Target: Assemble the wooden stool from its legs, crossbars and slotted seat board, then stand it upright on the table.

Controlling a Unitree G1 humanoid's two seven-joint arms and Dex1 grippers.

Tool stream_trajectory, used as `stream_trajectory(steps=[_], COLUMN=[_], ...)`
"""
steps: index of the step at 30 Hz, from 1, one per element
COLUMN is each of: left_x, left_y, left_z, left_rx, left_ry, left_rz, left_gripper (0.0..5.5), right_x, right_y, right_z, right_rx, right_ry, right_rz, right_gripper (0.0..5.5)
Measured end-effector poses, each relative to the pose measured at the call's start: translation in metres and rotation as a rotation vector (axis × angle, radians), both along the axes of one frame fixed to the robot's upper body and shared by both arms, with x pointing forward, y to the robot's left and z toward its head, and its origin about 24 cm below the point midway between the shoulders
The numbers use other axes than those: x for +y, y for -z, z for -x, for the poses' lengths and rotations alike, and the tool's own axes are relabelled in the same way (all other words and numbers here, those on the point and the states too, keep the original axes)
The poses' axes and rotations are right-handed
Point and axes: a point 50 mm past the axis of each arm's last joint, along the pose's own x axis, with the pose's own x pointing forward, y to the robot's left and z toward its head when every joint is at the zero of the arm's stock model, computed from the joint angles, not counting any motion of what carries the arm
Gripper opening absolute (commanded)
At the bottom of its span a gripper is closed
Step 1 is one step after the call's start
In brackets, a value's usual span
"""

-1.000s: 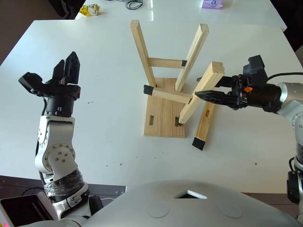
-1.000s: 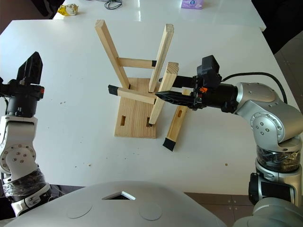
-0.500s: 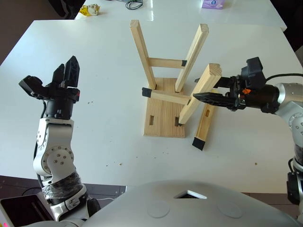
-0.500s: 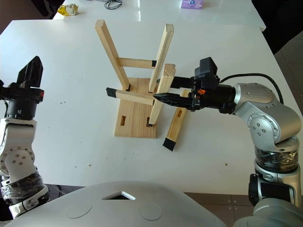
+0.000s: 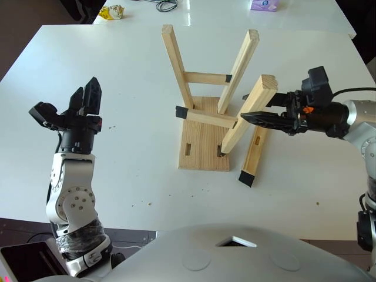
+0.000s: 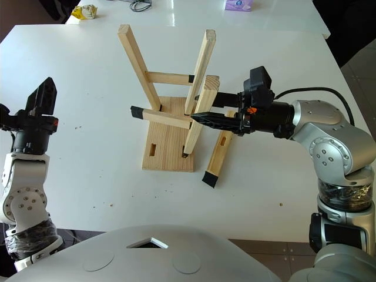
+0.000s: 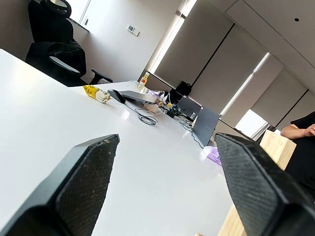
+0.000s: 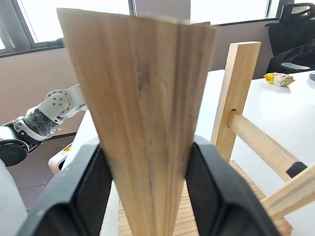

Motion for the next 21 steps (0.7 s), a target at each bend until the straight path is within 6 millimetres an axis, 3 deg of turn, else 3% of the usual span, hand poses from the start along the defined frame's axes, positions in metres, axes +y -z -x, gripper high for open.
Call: stream_trajectory(steps=[21], left_x=[-0.006], left_y=[0.0043], left_z=[-0.0036], left_rx=[0.004], left_ry=[0.021], left_rz=[0.008], left_gripper=[3.59], right_x=[0.0044], right_y=[0.0099], right_z=[-0.0017], right_rx=[0.03], right_ry=[0.008], right_rz=[-0.013], right_gripper=[2.06])
